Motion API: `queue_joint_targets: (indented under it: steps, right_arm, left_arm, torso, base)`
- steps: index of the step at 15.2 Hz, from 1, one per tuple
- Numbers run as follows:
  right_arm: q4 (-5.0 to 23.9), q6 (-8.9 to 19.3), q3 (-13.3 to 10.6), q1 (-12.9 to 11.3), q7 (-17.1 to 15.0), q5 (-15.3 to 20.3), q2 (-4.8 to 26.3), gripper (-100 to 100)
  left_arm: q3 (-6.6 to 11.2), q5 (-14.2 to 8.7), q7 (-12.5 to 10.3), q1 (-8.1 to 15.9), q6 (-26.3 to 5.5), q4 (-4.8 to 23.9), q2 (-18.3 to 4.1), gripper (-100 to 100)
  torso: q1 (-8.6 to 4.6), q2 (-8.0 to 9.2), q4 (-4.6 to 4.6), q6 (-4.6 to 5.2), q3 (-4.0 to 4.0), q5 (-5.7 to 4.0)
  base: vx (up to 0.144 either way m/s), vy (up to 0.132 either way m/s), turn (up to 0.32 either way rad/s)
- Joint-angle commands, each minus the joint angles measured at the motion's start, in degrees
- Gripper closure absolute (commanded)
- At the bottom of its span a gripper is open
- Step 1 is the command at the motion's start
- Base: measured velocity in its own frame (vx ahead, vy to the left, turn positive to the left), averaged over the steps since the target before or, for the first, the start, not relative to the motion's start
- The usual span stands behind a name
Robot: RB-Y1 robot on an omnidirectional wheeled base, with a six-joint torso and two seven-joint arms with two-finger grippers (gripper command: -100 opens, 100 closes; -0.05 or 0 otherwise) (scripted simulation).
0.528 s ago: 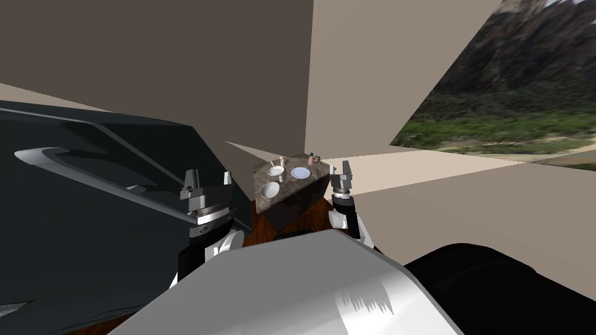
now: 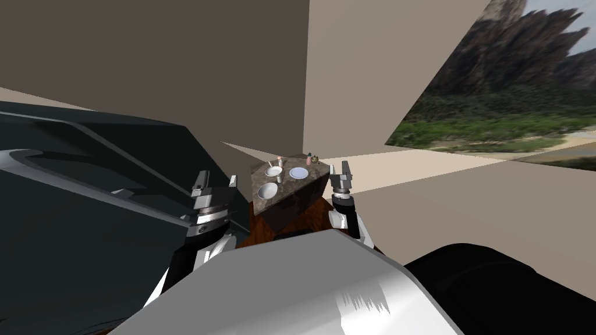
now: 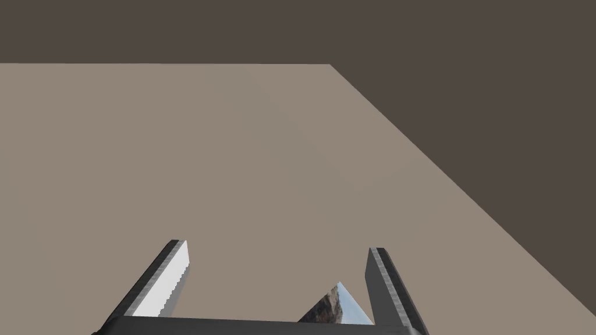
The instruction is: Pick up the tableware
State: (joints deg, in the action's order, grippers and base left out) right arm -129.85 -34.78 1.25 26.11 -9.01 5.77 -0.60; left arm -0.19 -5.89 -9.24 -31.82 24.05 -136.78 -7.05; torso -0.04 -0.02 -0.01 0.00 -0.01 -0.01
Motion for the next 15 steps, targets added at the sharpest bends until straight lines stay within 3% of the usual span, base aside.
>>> queue_joint_targets:
  steps: [1,2,7,9,14,15]
  right_arm:
    - [0.0,0.0,0.0,0.0,0.0,0.0,0.0,0]
    - [0.0,0.0,0.0,0.0,0.0,0.0,0.0,0]
    - [0.0,0.0,0.0,0.0,0.0,0.0,0.0,0]
    - [0.0,0.0,0.0,0.0,0.0,0.0,0.0,0]
    - [0.0,0.0,0.0,0.0,0.0,0.0,0.0,0]
    - [0.0,0.0,0.0,0.0,0.0,0.0,0.0,0]
  left_arm:
    - [1.0,-1.22,0.25,-0.5,-2.75,0.1,-2.26,-100]
    - [1.0,-1.22,0.25,-0.5,-2.75,0.1,-2.26,-100]
    - [3.8,-4.57,0.87,-1.9,-8.52,0.68,-6.61,-100]
    - [3.8,-4.57,0.87,-1.9,-9.62,0.68,-6.61,-100]
    - [7.22,-8.69,1.63,-3.6,-16.78,1.39,-10.42,-100]
    - [7.22,-8.69,1.63,-3.6,-18.01,1.39,-10.42,-100]
  torso:
    - [0.0,0.0,0.0,0.0,0.0,0.0]
    - [0.0,0.0,0.0,0.0,0.0,0.0]
    - [-0.03,-0.01,0.0,0.0,-0.01,-0.01]
    - [-0.03,-0.01,0.0,0.0,-0.01,-0.01]
    - [-0.04,-0.03,-0.01,0.01,-0.02,-0.01]
    - [-0.06,-0.02,-0.01,0.01,-0.02,-0.01]
  base:
    - [0.007,-0.017,-0.075]
    - [0.006,-0.016,-0.052]
    - [0.008,-0.021,-0.072]
    - [0.008,-0.019,-0.05]
    - [0.012,-0.023,-0.087]
    - [0.011,-0.029,-0.095]
